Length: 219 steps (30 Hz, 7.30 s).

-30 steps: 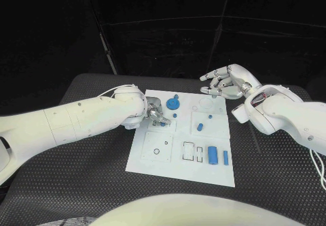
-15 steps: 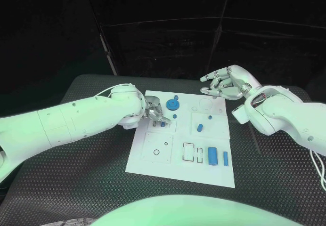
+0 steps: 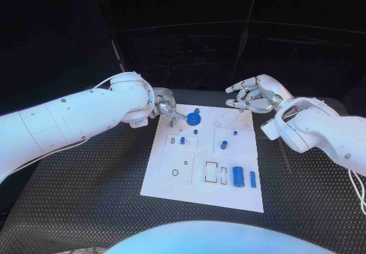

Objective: Assemble the parts on the task board

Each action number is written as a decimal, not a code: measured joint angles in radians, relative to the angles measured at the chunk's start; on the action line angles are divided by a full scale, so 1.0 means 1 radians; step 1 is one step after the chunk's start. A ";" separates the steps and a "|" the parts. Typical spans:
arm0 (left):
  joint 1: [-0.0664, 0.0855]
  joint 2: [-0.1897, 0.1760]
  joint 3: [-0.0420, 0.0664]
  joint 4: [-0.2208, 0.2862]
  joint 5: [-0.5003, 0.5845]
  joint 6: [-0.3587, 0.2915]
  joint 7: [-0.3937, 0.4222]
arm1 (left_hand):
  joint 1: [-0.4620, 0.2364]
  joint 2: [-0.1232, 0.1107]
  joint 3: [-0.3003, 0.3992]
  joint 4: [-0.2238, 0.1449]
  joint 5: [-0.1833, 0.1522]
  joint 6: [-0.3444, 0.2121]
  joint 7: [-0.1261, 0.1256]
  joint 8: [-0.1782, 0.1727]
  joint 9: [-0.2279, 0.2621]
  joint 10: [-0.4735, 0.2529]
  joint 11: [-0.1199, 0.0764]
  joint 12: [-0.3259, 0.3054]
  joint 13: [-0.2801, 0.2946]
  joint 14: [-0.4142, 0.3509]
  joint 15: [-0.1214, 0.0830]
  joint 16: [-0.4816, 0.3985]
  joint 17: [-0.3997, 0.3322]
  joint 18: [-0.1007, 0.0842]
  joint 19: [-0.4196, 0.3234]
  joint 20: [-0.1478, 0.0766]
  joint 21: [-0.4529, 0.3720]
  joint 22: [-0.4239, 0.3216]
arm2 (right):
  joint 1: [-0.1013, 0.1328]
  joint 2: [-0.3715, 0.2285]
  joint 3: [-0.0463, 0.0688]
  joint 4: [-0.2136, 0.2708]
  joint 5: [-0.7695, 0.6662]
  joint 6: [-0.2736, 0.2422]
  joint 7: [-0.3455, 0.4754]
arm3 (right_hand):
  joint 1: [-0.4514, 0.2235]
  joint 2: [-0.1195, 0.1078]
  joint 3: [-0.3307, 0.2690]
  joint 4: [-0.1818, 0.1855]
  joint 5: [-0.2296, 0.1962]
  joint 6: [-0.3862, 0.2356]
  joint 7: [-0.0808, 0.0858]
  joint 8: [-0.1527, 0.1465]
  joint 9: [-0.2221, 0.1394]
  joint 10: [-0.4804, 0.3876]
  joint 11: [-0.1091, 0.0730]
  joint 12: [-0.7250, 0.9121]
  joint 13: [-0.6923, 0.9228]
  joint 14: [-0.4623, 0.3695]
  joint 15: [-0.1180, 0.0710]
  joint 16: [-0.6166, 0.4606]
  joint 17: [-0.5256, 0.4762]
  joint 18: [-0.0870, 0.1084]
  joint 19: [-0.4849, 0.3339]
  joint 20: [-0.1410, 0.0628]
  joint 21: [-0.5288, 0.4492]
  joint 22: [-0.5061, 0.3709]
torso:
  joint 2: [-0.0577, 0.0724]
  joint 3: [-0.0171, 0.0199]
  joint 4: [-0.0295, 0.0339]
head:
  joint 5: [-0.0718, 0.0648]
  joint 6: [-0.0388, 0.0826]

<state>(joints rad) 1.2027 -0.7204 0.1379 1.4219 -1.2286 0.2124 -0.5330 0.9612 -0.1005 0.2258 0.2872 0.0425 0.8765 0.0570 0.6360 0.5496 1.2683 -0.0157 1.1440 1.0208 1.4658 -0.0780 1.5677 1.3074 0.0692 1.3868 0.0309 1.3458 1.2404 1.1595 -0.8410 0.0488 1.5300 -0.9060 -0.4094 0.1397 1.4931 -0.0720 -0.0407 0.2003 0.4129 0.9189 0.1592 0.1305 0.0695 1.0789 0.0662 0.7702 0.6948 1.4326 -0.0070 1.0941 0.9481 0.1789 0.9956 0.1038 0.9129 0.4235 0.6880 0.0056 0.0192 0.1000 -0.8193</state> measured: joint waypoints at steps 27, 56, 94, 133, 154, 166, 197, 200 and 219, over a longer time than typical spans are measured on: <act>0.055 0.171 -0.078 -0.354 0.006 0.087 0.002 | 0.100 0.016 -0.143 0.005 0.000 0.025 0.038 -0.166 -0.138 -0.105 0.037 -0.153 -0.198 0.003 0.032 0.000 0.000 0.000 -0.028 0.039 -0.043 -0.038 | 0.000 0.008 0.000 -0.002 0.002 0.000 -0.001 | 0.000 0.000 0.000 0.000 0.000 0.000 0.000 0.000 0.000 0.000 0.000 0.000 0.000 0.000 0.000 0.000 0.002 0.000 0.000 0.000 -0.004 0.000 | 0.001 -0.0017 0.0000 | 0.002 -0.004; 0.053 0.209 -0.098 -0.376 0.006 0.158 0.001 | 0.156 0.062 -0.175 -0.005 0.000 0.075 0.024 -0.166 -0.148 -0.098 0.030 -0.153 -0.213 0.003 0.032 0.000 0.000 0.000 -0.025 0.036 -0.044 -0.035 | 0.000 0.017 0.000 -0.007 0.002 0.002 -0.001 | 0.000 0.000 0.000 0.000 0.000 0.000 0.000 0.000 0.000 0.000 0.000 0.000 0.000 0.000 0.000 0.000 0.002 0.000 0.000 0.000 -0.004 0.000 | -0.001 0.0000 0.0008 | 0.005 -0.010; 0.049 0.222 -0.103 -0.389 0.034 0.161 0.001 | 0.314 0.123 -0.144 -0.041 0.000 0.096 0.016 -0.170 -0.156 -0.091 0.023 -0.148 -0.221 -0.001 0.028 0.000 0.000 0.000 -0.019 0.030 -0.044 -0.029 | 0.000 0.025 0.000 -0.013 0.002 0.005 -0.001 | 0.000 0.000 0.003 0.003 0.000 0.000 0.000 0.000 0.000 0.000 0.000 0.005 0.000 0.000 0.000 0.000 0.004 0.000 0.000 0.000 -0.004 -0.001 | -0.001 0.0007 0.0005 | 0.006 -0.013; 0.027 0.054 -0.105 -0.138 0.153 -0.021 0.005 | 0.362 0.053 0.185 -0.076 0.002 0.088 0.005 -0.105 -0.121 -0.028 -0.001 -0.141 -0.218 0.001 0.012 0.000 0.000 0.000 0.000 0.010 -0.032 0.010 | 0.000 0.029 0.000 -0.026 0.003 0.014 -0.003 | 0.000 0.000 0.003 0.002 0.000 0.000 0.000 0.000 0.000 0.000 0.000 0.004 0.000 0.000 0.000 0.000 0.007 0.000 0.000 0.000 -0.004 -0.001 | -0.003 0.0007 0.0029 | 0.014 -0.012; -0.054 -0.047 -0.106 0.027 0.156 -0.115 0.005 | 0.332 0.032 0.239 -0.105 0.000 0.088 0.005 -0.098 -0.104 -0.022 -0.002 -0.129 -0.206 0.001 0.012 0.000 0.000 0.000 0.000 0.010 -0.028 0.013 | 0.000 0.034 0.000 -0.034 0.003 0.020 -0.003 | 0.000 0.000 0.003 0.002 0.004 0.000 0.000 0.000 0.000 0.000 0.000 0.004 0.000 0.000 0.000 0.000 0.006 0.000 0.000 0.000 -0.004 -0.002 | -0.003 -0.0005 0.0018 | 0.024 -0.016; -0.064 -0.048 -0.105 0.035 0.117 -0.121 0.004 | 0.329 0.035 0.244 -0.103 -0.001 0.088 0.005 -0.092 -0.104 -0.017 -0.004 -0.118 -0.196 0.001 0.012 0.000 0.000 0.000 0.004 0.007 -0.028 0.018 | -0.001 0.035 0.000 -0.036 0.003 0.023 -0.003 | 0.000 0.000 0.003 0.002 0.004 0.000 0.000 0.000 0.000 0.000 0.000 0.004 0.000 0.000 0.000 0.000 0.006 0.000 0.000 0.000 -0.004 -0.002 | -0.002 -0.0001 0.0006 | 0.025 -0.019; -0.065 -0.051 -0.104 0.048 0.053 -0.093 0.005 | 0.314 0.022 0.259 -0.112 0.001 0.088 0.005 -0.078 -0.096 -0.003 -0.008 -0.099 -0.178 -0.002 0.008 0.000 0.000 0.000 0.007 0.003 -0.022 0.023 | -0.001 0.036 -0.001 -0.038 0.003 0.026 -0.003 | 0.000 0.000 0.003 0.002 0.003 0.000 0.000 0.000 0.000 0.000 0.000 0.004 0.000 0.000 0.000 0.000 0.006 0.000 0.000 0.000 -0.004 -0.002 | -0.002 -0.0003 0.0006 | 0.025 -0.029; -0.065 -0.051 -0.103 0.048 0.052 -0.090 0.005 | 0.314 0.022 0.259 -0.112 0.001 0.088 0.005 -0.078 -0.097 -0.003 -0.007 -0.099 -0.178 -0.002 0.008 0.000 0.000 0.000 0.007 0.003 -0.020 0.023 | -0.001 0.036 -0.001 -0.038 0.003 0.026 -0.003 | 0.000 0.000 0.003 0.002 0.003 0.000 0.000 0.000 0.000 0.000 0.000 0.004 0.000 0.000 0.000 0.000 0.006 0.000 0.000 0.000 -0.004 -0.002 | -0.002 -0.0002 0.0005 | 0.025 -0.030; -0.064 -0.042 -0.102 0.041 0.040 -0.067 0.002 | 0.299 0.019 0.273 -0.126 0.000 0.089 0.005 -0.058 -0.087 0.020 -0.013 -0.064 -0.135 0.001 0.005 0.000 0.000 0.000 0.018 -0.001 -0.005 0.044 | -0.001 0.036 -0.001 -0.038 0.003 0.027 -0.003 | 0.000 0.000 0.005 0.005 0.003 0.000 0.000 0.000 0.000 0.000 0.000 0.004 0.000 0.000 0.000 0.000 0.007 0.000 0.000 0.000 -0.004 -0.002 | -0.002 0.0006 0.0000 | 0.023 -0.032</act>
<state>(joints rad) 1.1389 -0.7621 0.0359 1.4627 -1.1883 0.1455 -0.5311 1.2602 -0.0817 0.4987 0.1612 0.0423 0.9651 0.0624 0.5782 0.4623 1.2887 -0.0287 1.0798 0.8859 1.4670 -0.0733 1.5677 1.3074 0.0693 1.4051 0.0303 1.3406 1.2845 1.1589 -0.8045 0.0483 1.4915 -0.9033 -0.3822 0.1366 1.4932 -0.0720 -0.0353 0.2056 0.4163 0.9189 0.1592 0.1304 0.0695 1.0789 0.0663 0.7745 0.6950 1.4326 -0.0070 1.0941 0.9551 0.1788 0.9956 0.1038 0.9091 0.4212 0.6862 0.0061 0.0192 0.1234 -0.8513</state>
